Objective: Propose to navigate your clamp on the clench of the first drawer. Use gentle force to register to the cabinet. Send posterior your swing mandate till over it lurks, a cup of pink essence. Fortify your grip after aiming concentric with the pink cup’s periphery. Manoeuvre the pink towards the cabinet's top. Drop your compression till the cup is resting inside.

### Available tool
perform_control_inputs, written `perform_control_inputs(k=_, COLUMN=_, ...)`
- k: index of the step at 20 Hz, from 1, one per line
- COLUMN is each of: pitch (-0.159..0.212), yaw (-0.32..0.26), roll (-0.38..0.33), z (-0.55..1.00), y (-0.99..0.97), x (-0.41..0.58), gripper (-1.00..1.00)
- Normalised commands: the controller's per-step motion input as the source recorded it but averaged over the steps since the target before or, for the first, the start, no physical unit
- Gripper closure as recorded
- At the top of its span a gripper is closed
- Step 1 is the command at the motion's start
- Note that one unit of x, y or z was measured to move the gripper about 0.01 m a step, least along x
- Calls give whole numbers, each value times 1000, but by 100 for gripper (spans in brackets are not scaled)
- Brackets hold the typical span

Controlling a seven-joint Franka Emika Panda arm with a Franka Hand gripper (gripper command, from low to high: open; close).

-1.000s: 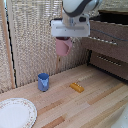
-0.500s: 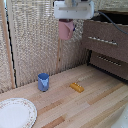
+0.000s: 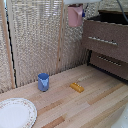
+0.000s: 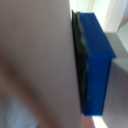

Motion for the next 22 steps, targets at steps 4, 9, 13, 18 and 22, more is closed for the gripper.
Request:
perform_control_inputs(k=4, pitch=158, yaw=-128, roll=43, z=831, y=-777, x=-1, gripper=100)
perform_control_inputs(k=9, pitch=26, yaw=-31, roll=98, z=878, y=-941, x=18, gripper=100)
perform_control_inputs(k=13, pitch=-33, yaw=0, roll=126, z=706, y=-997, x=17, gripper=100)
perform_control_inputs(k=18, pitch=-8, yaw=0, roll=107, z=190, y=-1000, x=-24, gripper=100)
perform_control_inputs(k=22, pitch=0, yaw=1, roll=123, z=-134, y=-896, x=-16, gripper=100)
